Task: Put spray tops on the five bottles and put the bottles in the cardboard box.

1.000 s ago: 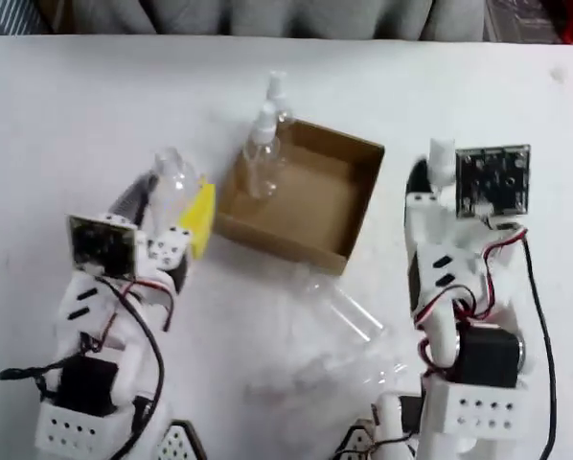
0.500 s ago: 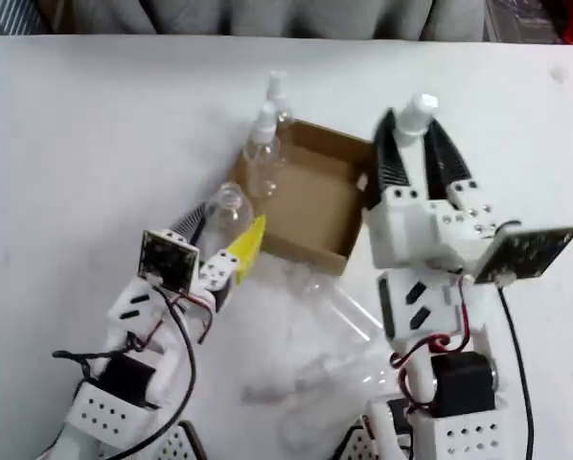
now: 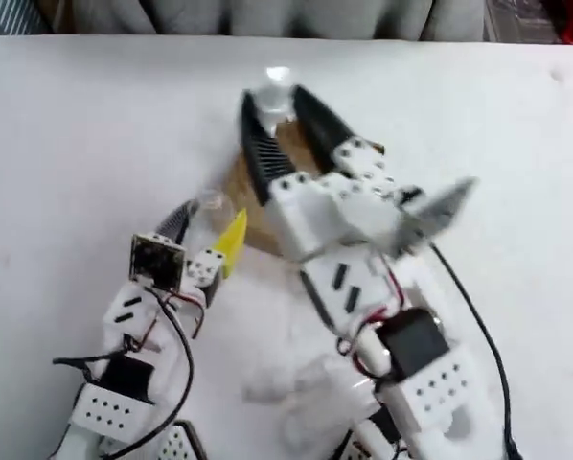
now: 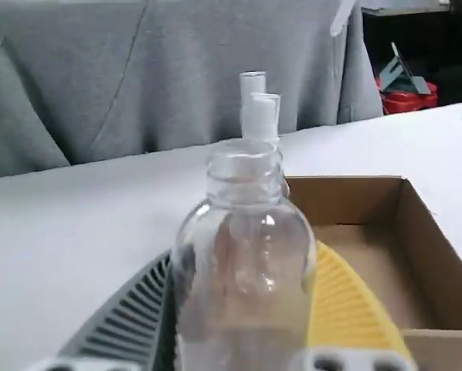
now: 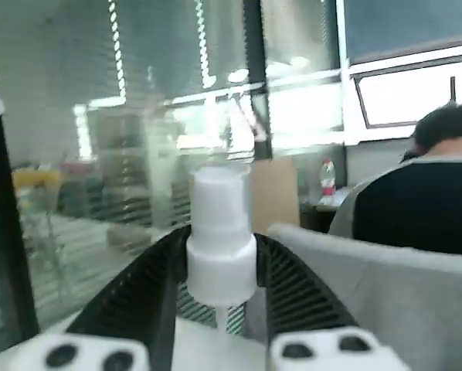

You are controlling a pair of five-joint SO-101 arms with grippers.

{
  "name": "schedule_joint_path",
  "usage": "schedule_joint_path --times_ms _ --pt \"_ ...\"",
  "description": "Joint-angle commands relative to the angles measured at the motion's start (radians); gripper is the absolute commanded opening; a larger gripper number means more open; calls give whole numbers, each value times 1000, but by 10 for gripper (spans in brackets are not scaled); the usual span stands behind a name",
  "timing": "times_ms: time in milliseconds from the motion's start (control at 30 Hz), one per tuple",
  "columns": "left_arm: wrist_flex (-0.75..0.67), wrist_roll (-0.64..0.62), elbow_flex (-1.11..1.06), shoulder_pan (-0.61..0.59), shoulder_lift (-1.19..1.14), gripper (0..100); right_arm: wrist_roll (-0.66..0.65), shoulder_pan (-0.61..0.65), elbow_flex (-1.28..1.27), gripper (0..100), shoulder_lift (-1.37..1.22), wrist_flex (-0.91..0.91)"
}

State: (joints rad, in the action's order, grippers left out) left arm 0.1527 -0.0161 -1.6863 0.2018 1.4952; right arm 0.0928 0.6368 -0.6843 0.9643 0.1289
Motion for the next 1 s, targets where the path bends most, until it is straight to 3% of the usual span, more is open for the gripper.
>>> schedule_joint_path --times_ms 0,500,967 --pt "-106 -9 -12 -36 13 22 -14 21 68 16 -65 12" --pt "-71 -9 -12 -35 10 22 -12 44 172 16 -104 19" --pt "-69 -6 -12 -35 10 22 -12 94 98 16 -96 19"
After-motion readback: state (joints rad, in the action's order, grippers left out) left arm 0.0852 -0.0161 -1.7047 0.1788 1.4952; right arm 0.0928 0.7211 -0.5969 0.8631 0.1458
